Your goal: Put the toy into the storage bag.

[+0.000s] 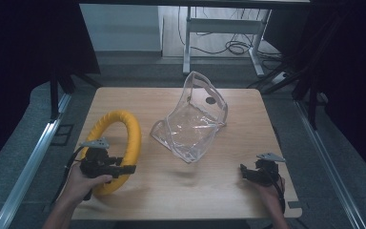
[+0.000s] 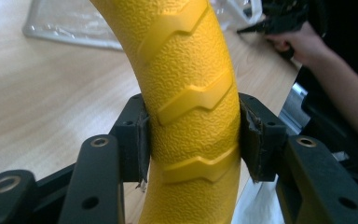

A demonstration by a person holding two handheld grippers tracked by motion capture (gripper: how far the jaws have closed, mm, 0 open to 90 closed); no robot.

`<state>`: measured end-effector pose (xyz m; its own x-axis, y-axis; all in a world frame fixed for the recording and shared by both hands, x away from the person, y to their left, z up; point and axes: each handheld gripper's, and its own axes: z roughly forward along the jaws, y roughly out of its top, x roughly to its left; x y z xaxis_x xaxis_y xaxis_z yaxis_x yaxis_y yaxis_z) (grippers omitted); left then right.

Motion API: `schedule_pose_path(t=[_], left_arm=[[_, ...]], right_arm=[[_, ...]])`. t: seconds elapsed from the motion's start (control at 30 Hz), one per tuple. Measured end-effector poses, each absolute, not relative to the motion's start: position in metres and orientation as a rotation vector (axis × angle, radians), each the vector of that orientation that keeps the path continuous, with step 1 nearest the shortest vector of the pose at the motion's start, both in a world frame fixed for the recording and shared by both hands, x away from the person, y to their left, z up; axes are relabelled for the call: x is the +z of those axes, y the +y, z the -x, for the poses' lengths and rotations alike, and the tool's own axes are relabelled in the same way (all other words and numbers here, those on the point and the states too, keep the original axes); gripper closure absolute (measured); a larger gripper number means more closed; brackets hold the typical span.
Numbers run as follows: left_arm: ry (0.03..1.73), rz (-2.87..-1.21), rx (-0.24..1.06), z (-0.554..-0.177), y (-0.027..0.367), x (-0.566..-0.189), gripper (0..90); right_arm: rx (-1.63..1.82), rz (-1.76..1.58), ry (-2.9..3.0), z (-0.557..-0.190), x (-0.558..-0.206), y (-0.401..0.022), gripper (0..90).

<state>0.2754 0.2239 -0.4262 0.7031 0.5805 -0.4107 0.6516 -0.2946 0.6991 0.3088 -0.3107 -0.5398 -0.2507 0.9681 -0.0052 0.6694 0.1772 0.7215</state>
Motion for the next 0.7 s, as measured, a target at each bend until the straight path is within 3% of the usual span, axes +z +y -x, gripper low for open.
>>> schedule_pose_path(t=[0.7], left_arm=[[0.875,-1.780,0.030,-0.285,0.247,-0.386,50.1]], right_arm=[[0.847,-1.539,1.987,-0.309,-0.540,-0.311,14.7]])
